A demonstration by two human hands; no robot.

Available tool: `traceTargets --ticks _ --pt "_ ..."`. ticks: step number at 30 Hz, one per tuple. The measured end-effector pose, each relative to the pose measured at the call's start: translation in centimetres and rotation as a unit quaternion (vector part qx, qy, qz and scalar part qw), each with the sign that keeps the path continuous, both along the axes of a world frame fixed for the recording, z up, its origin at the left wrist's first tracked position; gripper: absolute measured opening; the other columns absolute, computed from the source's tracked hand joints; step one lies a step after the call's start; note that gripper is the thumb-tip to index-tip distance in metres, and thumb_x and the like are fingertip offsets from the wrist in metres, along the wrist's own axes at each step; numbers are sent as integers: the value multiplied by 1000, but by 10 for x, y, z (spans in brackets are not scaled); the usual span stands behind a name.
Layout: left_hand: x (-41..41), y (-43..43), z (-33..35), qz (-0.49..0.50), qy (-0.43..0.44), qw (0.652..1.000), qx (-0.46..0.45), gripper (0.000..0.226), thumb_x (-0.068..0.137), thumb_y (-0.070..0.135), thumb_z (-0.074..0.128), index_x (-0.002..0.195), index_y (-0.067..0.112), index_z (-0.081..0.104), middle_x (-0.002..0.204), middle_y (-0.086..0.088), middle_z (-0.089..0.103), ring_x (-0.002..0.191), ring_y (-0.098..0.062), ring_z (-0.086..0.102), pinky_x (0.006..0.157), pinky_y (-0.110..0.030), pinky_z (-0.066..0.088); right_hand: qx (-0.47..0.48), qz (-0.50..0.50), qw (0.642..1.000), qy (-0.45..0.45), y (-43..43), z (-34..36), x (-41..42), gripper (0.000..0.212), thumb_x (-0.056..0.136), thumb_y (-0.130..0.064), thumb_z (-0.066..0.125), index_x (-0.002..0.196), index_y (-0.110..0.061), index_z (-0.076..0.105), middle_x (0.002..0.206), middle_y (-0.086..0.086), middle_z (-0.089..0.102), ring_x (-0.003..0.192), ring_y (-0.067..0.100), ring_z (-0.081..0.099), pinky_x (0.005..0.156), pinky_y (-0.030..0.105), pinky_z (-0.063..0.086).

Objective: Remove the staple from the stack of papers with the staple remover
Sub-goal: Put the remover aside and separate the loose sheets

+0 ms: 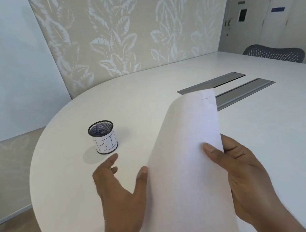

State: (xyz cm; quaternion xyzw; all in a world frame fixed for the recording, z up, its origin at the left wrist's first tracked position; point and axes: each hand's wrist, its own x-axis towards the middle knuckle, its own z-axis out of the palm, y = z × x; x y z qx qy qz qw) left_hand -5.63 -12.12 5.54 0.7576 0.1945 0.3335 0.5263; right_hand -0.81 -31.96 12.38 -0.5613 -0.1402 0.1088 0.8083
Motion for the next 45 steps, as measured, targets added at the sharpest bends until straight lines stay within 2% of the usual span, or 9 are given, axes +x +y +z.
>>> traceTargets --ticks 7,10,13,18,25,29,35,40,45 --pt "-11 -49 33 -139 -125 982 -24 39 82 48 63 117 31 68 118 18 71 100 -10 72 73 -10 51 -31 -87 986 -139 32 1 -11 13 90 -23 68 97 -17 76 89 9 77 79 18 72 68 29 57" --pt "-12 -57 46 -195 -135 969 -68 53 85 53 62 133 31 64 123 -1 76 112 -17 73 81 -16 56 -63 -65 979 -185 46 -7 -18 31 92 -18 58 119 -25 71 113 -1 75 103 16 71 85 37 58" --pt "-6 -51 52 -194 -141 969 -62 46 89 48 59 130 28 64 114 9 80 104 -12 76 77 -19 58 -105 -37 969 -220 55 -18 -21 42 95 -15 53 135 -26 59 141 -11 58 133 13 52 105 49 47" --pt "7 -31 47 -141 -115 982 -48 27 99 27 48 109 37 71 107 25 78 101 1 73 80 -16 56 -143 3 943 -300 57 -37 -17 54 90 -19 49 142 -33 50 152 -18 44 144 6 35 114 25 33" --pt "16 4 50 -165 -92 971 -145 29 103 12 55 99 25 80 100 10 83 93 -9 78 74 -18 59 -187 -240 937 -173 20 -69 36 48 86 -37 70 129 -30 49 139 -7 52 132 8 46 112 27 31" --pt "23 27 48 -150 -59 954 -251 30 103 11 52 102 23 80 104 1 83 93 -18 80 74 -28 64 -111 -92 989 -16 -1 -82 54 49 80 -30 66 127 -18 54 120 -4 71 114 7 64 101 27 47" --pt "56 58 18 -117 -3 944 -310 24 103 12 55 103 22 77 99 4 84 90 -17 79 82 -37 58 -100 -1 995 4 -2 -95 48 25 88 -14 64 111 -5 69 108 11 77 98 25 73 76 23 56" --pt "83 77 -23 -98 71 963 -240 29 104 8 53 95 24 75 89 5 84 80 -13 79 64 -28 60 -152 -42 987 34 2 -118 52 23 95 -3 61 115 -13 65 85 2 77 77 19 73 65 18 54" --pt "90 84 -64 -28 146 986 -77 33 97 0 58 127 14 63 120 -6 72 105 -29 67 90 -36 49 -345 -80 935 -26 7 -147 58 34 91 -11 69 122 -21 62 64 -13 51 54 6 47 60 11 43"
